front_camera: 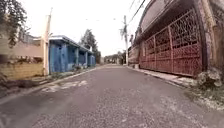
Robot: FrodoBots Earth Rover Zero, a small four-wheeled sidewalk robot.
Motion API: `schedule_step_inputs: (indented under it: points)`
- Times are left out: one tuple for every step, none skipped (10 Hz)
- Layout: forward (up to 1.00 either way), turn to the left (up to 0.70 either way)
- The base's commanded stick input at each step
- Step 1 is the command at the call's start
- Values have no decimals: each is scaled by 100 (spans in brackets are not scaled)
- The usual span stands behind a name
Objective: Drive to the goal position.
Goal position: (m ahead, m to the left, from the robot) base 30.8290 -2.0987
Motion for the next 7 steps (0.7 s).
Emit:
schedule_step_inputs:
  points:
    - [50, 0]
    - [50, 0]
    - [50, 0]
    - [50, 0]
    - [50, 0]
    - [50, 0]
    - [50, 0]
